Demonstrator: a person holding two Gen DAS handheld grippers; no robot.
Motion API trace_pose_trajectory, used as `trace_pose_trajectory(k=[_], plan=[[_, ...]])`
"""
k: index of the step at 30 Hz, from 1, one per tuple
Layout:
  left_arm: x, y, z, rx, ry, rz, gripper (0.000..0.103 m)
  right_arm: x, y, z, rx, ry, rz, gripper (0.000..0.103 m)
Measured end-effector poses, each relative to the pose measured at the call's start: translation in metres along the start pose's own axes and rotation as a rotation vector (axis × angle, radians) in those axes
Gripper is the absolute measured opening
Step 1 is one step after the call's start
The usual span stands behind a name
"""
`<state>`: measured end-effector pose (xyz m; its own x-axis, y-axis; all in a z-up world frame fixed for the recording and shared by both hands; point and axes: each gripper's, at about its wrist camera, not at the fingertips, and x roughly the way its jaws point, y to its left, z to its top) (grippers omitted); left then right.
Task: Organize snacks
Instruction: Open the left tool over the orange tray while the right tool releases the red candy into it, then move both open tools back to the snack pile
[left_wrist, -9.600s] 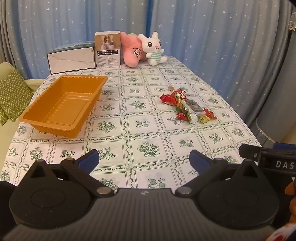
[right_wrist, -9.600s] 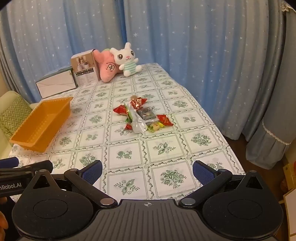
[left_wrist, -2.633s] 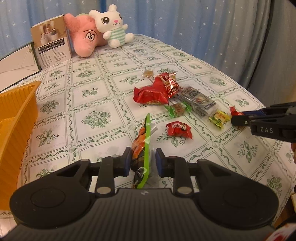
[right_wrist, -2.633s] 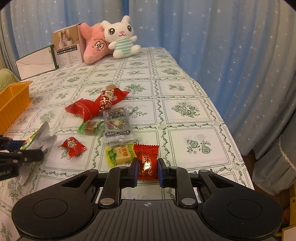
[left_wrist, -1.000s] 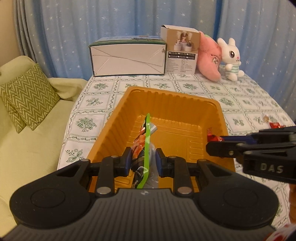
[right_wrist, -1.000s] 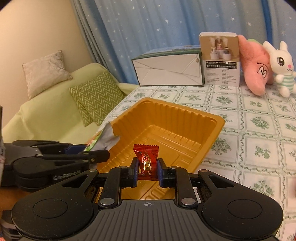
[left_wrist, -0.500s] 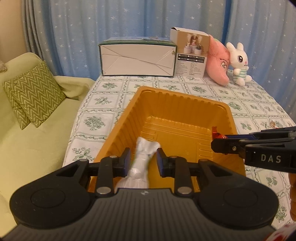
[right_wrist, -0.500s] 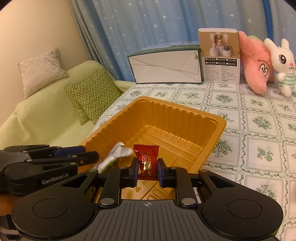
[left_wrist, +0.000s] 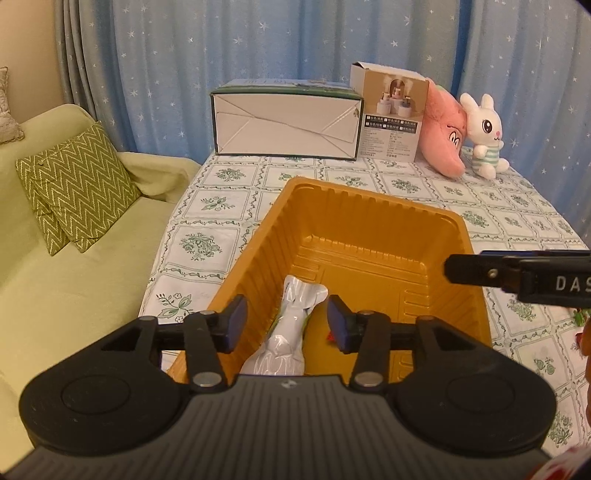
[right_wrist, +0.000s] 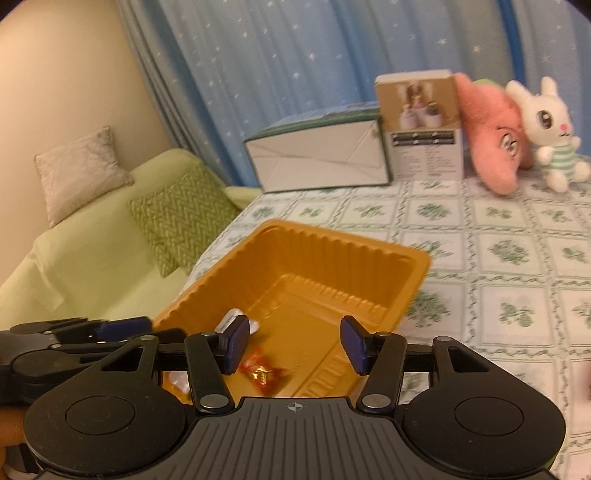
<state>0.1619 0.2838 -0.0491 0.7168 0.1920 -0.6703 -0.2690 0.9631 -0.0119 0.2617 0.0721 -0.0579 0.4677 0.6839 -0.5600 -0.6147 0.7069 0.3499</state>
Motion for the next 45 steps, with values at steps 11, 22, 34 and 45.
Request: trace_pose_trajectory(k=[11, 22, 34, 45], plan=[[-0.041, -0.038, 0.007, 0.013, -0.067, -0.068, 0.054, -0.083, -0.019, -0.012, 0.044, -0.147, -0.160, 0.055], [-0.103, -0.114, -0.012, 0.053, -0.103, -0.190, 0.068, -0.188, -0.054, -0.053, 0.162, -0.197, -0.335, 0.055], [-0.123, -0.187, -0.053, 0.092, -0.039, -0.273, 0.078, -0.263, -0.103, -0.119, 0.311, -0.182, -0.488, 0.055], [-0.088, -0.226, -0.069, 0.136, 0.038, -0.289, 0.078, -0.253, -0.149, -0.136, 0.389, -0.161, -0.521, 0.055]])
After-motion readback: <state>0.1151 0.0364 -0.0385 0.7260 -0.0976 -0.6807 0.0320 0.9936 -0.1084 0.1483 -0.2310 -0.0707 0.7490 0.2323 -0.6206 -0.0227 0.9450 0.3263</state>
